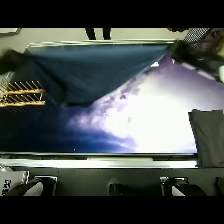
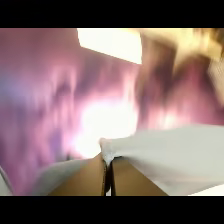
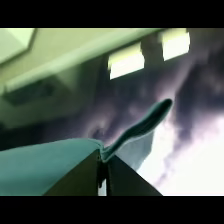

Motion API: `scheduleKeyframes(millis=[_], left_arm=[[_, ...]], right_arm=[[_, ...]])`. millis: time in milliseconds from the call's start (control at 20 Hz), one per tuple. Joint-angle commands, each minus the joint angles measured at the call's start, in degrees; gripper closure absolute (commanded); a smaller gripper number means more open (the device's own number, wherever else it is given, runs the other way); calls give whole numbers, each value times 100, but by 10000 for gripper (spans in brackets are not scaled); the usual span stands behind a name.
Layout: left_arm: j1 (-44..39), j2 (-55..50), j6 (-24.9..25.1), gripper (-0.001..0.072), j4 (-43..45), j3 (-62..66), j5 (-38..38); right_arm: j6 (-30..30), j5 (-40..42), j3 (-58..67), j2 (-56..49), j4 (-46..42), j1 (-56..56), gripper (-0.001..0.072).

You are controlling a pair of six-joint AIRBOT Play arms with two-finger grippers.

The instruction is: Fold the clothes and pants, and hang the long-sleeved shirts on hangers.

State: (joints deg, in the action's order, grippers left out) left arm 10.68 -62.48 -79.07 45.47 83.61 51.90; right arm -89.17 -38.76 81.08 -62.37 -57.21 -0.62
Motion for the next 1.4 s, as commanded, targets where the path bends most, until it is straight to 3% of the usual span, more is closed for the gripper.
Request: scheduleKeyframes(millis=[0, 300, 550, 750, 950, 1200, 1350], left_arm=[[280, 892, -210, 695, 306, 907, -35], [448, 2297, -1274, 694, 1224, 955, -39], [446, 2221, -1311, 693, 1298, 916, -26], [157, 1287, -929, 691, 1259, 654, 83], [-363, -385, -632, 692, 1261, 339, 245], [-782, -2682, -487, 691, 1182, 319, -13], [-940, -3550, -487, 692, 868, 332, -212]], right_arm=[[-240, 101, 4, 1508, -855, 107, 681], [-1178, -9, 4, 3276, -1335, 107, 681], [-1521, -17, 2, 3274, -1401, 107, 681], [-1526, -101, -2, 1989, -1397, 107, 680], [-1545, -74, -2, -192, -1117, 107, 679], [-1541, 221, -2, -2684, -118, 107, 678], [-1504, 328, -2, -3508, 424, 107, 678]])
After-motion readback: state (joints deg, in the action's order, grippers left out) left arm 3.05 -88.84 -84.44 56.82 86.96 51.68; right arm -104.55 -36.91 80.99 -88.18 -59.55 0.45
